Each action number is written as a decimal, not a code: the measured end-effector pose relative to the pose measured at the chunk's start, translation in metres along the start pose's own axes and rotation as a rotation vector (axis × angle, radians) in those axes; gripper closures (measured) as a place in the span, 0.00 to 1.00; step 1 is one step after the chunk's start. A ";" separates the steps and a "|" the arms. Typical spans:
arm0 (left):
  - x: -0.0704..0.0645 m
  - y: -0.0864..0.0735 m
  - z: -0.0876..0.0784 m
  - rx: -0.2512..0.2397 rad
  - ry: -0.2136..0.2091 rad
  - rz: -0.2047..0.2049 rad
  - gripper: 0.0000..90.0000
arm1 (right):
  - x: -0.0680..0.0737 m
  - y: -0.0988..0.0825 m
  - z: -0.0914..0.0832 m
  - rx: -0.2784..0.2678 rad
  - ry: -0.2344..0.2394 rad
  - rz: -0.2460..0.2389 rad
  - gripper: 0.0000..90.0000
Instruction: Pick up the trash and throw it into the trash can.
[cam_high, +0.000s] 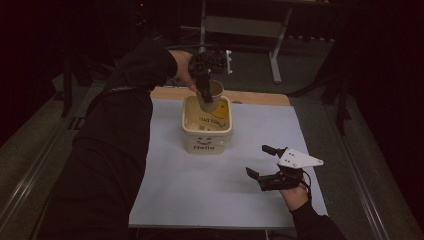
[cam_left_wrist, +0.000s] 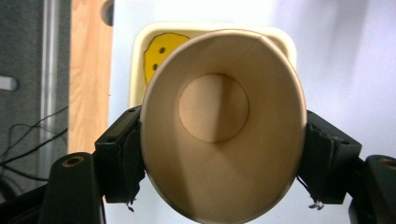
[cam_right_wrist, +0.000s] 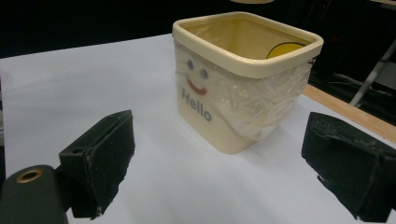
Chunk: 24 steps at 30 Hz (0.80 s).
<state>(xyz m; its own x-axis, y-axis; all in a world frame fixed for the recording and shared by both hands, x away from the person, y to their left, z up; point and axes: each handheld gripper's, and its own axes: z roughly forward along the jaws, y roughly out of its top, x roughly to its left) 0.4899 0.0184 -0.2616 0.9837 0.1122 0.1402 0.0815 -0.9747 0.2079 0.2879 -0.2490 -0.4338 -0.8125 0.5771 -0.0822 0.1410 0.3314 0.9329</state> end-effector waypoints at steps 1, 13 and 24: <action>0.001 0.000 0.000 0.001 0.005 0.001 0.30 | 0.000 0.000 0.000 0.001 0.000 0.001 0.11; 0.003 -0.006 -0.002 -0.081 0.044 -0.048 0.01 | 0.000 0.000 0.000 0.001 0.003 -0.001 0.11; -0.003 -0.013 -0.011 -0.157 0.050 -0.056 0.01 | 0.000 0.001 0.000 0.000 0.001 -0.002 0.11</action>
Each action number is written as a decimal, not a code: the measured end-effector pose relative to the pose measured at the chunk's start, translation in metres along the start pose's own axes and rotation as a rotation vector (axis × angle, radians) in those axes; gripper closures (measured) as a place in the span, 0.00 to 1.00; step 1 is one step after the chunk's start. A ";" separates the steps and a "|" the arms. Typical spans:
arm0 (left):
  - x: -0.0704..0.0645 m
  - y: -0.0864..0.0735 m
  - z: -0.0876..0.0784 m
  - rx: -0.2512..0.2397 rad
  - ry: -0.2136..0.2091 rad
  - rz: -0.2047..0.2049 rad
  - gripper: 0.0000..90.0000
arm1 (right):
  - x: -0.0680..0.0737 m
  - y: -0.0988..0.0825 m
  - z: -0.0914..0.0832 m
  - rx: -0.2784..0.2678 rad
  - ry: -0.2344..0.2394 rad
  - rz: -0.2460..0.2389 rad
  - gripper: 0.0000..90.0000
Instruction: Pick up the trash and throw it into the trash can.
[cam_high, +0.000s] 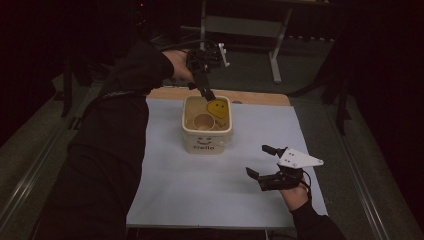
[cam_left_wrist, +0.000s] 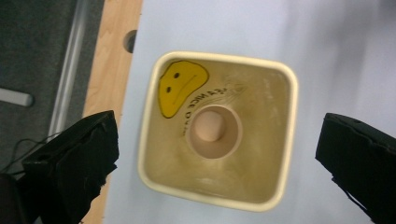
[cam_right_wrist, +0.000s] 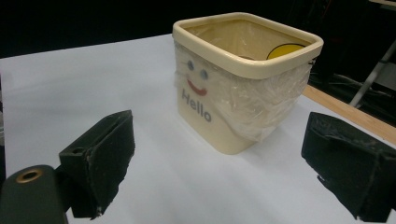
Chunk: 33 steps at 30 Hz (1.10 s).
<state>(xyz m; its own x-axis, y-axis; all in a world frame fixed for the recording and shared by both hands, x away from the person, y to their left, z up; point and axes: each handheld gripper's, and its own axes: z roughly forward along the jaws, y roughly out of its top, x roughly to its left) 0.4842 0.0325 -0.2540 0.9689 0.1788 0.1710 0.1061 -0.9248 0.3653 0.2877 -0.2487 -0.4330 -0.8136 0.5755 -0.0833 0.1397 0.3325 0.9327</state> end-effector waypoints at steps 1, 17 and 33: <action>-0.002 -0.003 -0.002 -0.008 -0.005 -0.008 0.01 | 0.000 0.000 0.000 0.000 -0.001 -0.002 0.11; -0.032 -0.034 -0.015 -0.110 -0.008 -0.003 0.01 | 0.002 0.001 0.002 0.006 -0.001 -0.005 0.11; -0.062 -0.070 -0.027 -0.184 -0.018 -0.033 0.01 | 0.003 0.002 0.002 0.006 -0.001 -0.009 0.11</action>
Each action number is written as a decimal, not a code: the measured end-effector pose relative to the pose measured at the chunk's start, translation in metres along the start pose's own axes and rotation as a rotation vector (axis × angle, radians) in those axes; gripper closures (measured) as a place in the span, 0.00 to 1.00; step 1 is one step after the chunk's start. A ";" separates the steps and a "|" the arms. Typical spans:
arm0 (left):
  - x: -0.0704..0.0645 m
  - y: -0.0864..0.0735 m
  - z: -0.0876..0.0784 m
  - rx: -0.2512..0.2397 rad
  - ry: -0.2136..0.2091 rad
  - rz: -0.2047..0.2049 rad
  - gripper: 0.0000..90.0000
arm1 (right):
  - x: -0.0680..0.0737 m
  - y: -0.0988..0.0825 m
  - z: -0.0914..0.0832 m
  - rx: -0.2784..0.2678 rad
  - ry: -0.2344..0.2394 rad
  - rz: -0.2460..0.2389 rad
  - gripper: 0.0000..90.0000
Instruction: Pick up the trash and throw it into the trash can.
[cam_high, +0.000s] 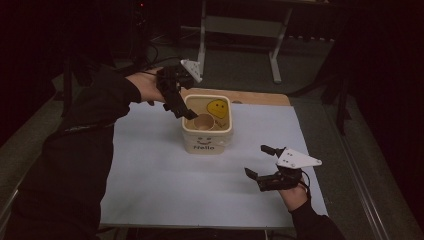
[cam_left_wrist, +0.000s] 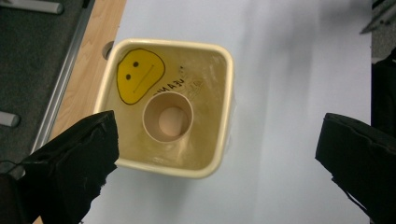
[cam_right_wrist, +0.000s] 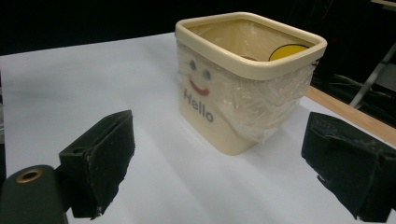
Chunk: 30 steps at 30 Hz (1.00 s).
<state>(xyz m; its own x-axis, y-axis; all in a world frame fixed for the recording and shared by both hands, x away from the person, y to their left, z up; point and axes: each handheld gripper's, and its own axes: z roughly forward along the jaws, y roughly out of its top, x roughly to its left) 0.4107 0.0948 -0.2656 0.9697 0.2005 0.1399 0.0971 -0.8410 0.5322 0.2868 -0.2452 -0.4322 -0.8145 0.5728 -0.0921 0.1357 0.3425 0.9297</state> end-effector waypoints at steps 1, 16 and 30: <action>-0.001 -0.003 0.000 -0.004 -0.001 0.002 0.01 | 0.000 0.000 0.000 0.000 0.001 0.001 0.11; -0.025 -0.052 0.009 -0.054 -0.053 -0.062 0.01 | 0.001 0.000 0.001 0.004 0.000 0.001 0.10; -0.048 -0.086 0.023 -0.114 -0.081 -0.092 0.01 | 0.000 0.000 0.001 0.007 0.001 -0.001 0.11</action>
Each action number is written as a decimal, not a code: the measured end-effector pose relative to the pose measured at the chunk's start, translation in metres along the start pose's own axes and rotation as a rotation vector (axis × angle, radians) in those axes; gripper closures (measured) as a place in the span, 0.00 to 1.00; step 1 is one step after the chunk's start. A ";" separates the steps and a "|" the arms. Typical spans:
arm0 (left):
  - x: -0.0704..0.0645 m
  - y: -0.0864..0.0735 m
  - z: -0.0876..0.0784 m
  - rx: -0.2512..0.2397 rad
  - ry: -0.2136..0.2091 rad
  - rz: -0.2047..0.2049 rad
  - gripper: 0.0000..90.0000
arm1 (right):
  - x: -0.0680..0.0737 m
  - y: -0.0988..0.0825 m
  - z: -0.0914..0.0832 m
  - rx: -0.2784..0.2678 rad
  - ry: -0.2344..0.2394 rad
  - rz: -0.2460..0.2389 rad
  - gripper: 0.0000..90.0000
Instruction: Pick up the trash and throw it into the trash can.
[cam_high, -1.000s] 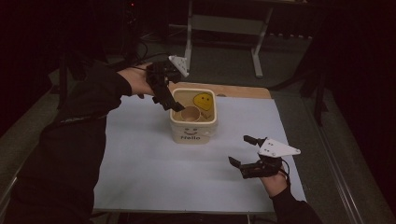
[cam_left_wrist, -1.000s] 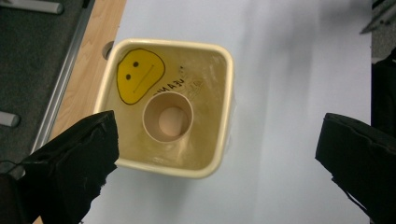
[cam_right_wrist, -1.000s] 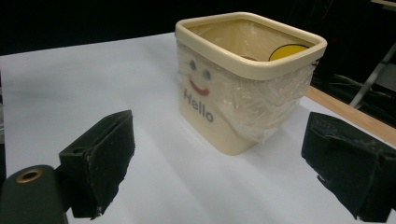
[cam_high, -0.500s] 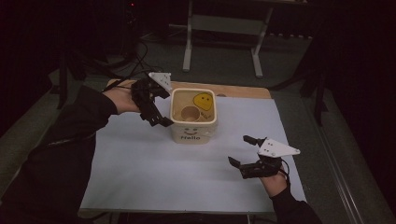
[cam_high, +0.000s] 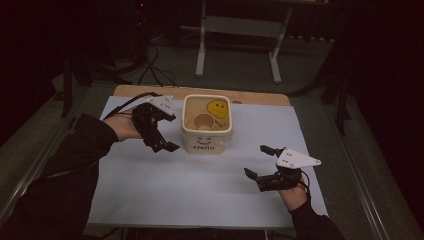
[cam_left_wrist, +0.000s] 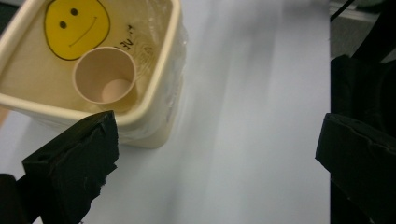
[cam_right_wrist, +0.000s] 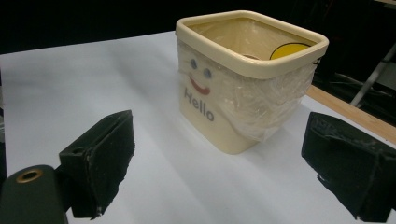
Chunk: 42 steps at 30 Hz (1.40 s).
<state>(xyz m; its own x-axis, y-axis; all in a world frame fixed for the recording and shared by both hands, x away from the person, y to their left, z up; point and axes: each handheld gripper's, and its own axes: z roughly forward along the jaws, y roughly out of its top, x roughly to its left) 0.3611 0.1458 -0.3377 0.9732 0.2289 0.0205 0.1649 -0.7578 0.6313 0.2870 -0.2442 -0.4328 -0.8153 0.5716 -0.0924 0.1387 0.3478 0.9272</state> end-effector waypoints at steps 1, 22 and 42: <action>-0.002 -0.003 0.001 0.002 -0.005 0.001 0.01 | 0.000 0.000 0.000 0.000 0.000 0.000 0.11; -0.027 -0.058 0.031 -0.046 -0.055 -0.053 0.01 | 0.000 0.000 0.001 0.005 0.005 -0.004 0.11; -0.047 -0.090 0.057 -0.110 -0.088 -0.089 0.01 | 0.000 -0.001 0.002 0.011 0.010 -0.003 0.11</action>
<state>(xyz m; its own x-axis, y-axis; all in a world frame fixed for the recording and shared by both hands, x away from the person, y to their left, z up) 0.3094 0.1679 -0.4399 0.9666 0.2340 -0.1041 0.2372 -0.6645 0.7086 0.2879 -0.2432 -0.4340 -0.8212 0.5633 -0.0914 0.1423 0.3573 0.9231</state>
